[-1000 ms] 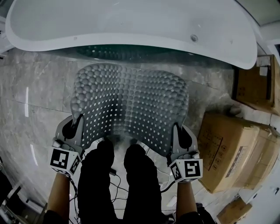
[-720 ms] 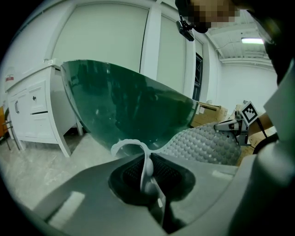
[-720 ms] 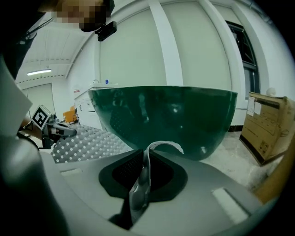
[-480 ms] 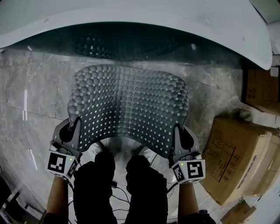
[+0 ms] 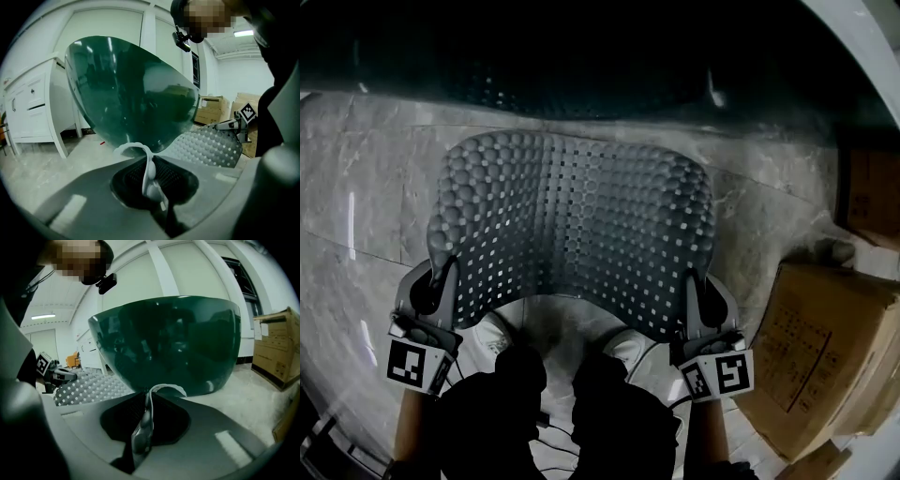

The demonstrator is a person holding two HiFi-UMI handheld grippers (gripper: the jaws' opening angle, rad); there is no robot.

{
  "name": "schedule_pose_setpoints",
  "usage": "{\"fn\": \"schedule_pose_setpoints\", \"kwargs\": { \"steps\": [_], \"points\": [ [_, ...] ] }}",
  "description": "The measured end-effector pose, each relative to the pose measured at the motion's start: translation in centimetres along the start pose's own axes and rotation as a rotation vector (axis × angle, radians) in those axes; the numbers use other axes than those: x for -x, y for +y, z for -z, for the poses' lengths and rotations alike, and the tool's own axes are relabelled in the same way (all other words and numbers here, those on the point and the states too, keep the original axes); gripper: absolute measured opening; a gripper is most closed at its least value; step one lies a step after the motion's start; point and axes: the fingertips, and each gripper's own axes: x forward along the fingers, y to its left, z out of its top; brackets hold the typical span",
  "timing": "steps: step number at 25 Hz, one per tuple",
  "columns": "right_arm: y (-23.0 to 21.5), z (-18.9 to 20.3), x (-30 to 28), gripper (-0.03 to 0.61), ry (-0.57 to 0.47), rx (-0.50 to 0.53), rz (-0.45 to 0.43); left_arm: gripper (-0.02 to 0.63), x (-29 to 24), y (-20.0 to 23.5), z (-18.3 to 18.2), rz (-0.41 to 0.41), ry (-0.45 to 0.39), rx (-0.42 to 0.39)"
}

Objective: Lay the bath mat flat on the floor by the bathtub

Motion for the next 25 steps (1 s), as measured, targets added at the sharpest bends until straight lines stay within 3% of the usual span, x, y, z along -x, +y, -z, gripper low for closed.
{"fn": "schedule_pose_setpoints", "kwargs": {
  "steps": [9, 20, 25],
  "points": [
    [-1.2, 4.1, -1.4, 0.06, -0.005, 0.053, -0.011, 0.02, -1.8, 0.6, 3.6, -0.004, 0.009, -0.078],
    [-6.0, 9.7, -1.9, 0.061, 0.02, 0.092, 0.047, 0.02, -3.5, 3.6, 8.8, -0.069, 0.016, -0.079],
    [-7.1, 11.2, -3.0, 0.064, 0.012, 0.073, 0.065, 0.021, -4.5, 5.1, 11.0, -0.077, 0.061, -0.076]
  ]
}}
